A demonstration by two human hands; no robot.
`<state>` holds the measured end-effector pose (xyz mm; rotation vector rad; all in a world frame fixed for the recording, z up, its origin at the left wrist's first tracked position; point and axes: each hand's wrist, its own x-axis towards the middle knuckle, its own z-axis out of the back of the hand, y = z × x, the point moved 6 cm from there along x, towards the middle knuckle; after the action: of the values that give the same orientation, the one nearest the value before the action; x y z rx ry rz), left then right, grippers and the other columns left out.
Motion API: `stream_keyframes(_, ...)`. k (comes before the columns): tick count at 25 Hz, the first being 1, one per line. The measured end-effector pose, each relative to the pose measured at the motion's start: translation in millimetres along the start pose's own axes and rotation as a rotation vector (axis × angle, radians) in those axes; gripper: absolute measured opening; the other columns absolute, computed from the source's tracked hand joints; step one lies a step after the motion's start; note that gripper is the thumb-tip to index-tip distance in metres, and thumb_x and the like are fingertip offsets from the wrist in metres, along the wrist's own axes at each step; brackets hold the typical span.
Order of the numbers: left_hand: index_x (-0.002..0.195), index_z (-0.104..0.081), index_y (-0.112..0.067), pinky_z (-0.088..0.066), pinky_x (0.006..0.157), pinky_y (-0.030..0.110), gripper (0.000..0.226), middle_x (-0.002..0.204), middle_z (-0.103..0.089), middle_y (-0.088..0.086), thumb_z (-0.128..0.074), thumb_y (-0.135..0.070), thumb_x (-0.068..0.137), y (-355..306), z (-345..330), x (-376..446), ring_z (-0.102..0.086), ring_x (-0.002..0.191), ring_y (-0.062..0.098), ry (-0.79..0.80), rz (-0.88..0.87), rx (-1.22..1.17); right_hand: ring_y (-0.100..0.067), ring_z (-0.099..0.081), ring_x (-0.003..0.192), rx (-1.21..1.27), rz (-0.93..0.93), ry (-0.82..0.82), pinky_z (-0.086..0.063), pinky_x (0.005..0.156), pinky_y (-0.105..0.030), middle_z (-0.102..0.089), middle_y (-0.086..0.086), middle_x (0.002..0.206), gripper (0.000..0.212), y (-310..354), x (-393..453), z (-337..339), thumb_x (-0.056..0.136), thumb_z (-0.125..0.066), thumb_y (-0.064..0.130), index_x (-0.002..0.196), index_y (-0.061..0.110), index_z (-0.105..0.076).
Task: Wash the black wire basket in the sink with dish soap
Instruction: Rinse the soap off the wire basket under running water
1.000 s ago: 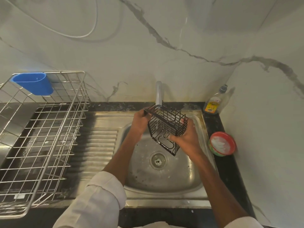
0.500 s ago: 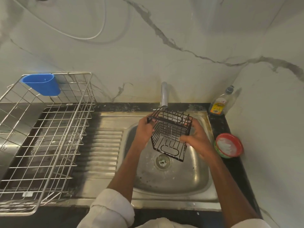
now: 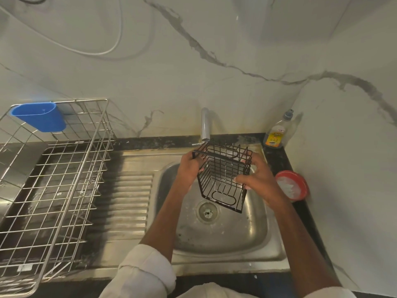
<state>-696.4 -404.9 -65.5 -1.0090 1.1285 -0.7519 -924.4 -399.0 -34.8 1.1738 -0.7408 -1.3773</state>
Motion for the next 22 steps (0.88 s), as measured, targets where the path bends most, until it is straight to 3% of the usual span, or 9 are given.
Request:
stream_keyframes(3,0.14,-0.064,-0.021,-0.056,0.107,0.054,0.035,0.119,-0.073,0.007,-0.051,-0.009,0.11,-1,1,-2,-0.068,0.114,0.024,0.013,-0.013,0.036,0.004,-0.064,0.109,0.06,0.012,-0.002,-0.06,0.086,-0.037,-0.062,0.014,0.13,0.085,-4,1,-6,0.074,-0.077,-0.007,0.144,0.035,-0.052)
stream_keyframes(6,0.147,-0.06,-0.034,-0.055,0.102,0.056,0.039,0.137,-0.065,0.025,-0.051,-0.018,0.112,0,3,-3,-0.067,0.115,0.035,0.072,-0.068,0.066,0.004,-0.06,0.117,0.079,0.01,-0.015,-0.057,0.096,-0.036,-0.063,0.019,0.126,0.085,-3,6,-14,0.076,-0.068,-0.016,0.142,0.034,-0.055)
stream_keyframes(8,0.145,-0.059,-0.04,-0.057,0.096,0.049,0.039,0.132,-0.069,0.019,-0.05,-0.021,0.112,-4,10,-8,-0.07,0.108,0.023,0.072,-0.089,0.088,-0.005,-0.06,0.122,0.069,-0.019,0.002,-0.057,0.1,-0.045,-0.064,0.023,0.124,0.087,-4,13,-22,0.076,-0.064,-0.018,0.142,0.038,-0.055)
stream_keyframes(10,0.139,-0.057,-0.046,-0.056,0.094,0.036,0.043,0.123,-0.072,0.002,-0.05,-0.014,0.111,-7,19,-13,-0.069,0.103,0.011,0.052,-0.089,0.088,-0.011,-0.062,0.122,0.044,-0.029,0.043,-0.058,0.099,-0.051,-0.065,0.022,0.125,0.091,-5,20,-32,0.075,-0.063,-0.018,0.142,0.043,-0.053)
stream_keyframes(12,0.149,-0.054,-0.041,-0.057,0.095,0.032,0.051,0.13,-0.068,-0.004,-0.048,-0.008,0.11,-2,28,-13,-0.067,0.112,0.015,0.037,-0.064,0.103,-0.015,-0.063,0.122,0.037,-0.023,0.076,-0.059,0.096,-0.053,-0.066,0.021,0.128,0.094,-5,25,-41,0.075,-0.064,-0.018,0.141,0.048,-0.053)
stream_keyframes(16,0.156,-0.047,-0.041,-0.047,0.117,0.055,0.053,0.151,-0.059,-0.002,-0.049,-0.013,0.11,8,41,-12,-0.056,0.137,0.025,-0.018,-0.05,0.111,-0.018,-0.064,0.121,0.054,-0.024,0.134,-0.061,0.089,-0.039,-0.067,0.015,0.127,0.091,-1,35,-57,0.077,-0.059,-0.022,0.139,0.044,-0.054)
stream_keyframes(20,0.15,-0.049,-0.049,-0.049,0.114,0.057,0.06,0.143,-0.066,-0.01,-0.049,-0.008,0.105,17,51,-11,-0.061,0.132,0.021,-0.08,-0.046,0.096,-0.012,-0.065,0.109,0.062,-0.068,0.191,-0.055,0.071,-0.019,-0.065,0.006,0.129,0.085,9,44,-68,0.086,-0.052,-0.022,0.146,0.039,-0.049)
stream_keyframes(22,0.152,-0.049,-0.043,-0.05,0.114,0.057,0.064,0.142,-0.066,-0.007,-0.052,-0.008,0.098,19,58,-13,-0.063,0.132,0.023,-0.109,-0.053,0.075,-0.009,-0.063,0.107,0.062,-0.094,0.222,-0.052,0.068,-0.017,-0.062,0.003,0.134,0.089,12,48,-76,0.088,-0.048,-0.023,0.153,0.037,-0.043)
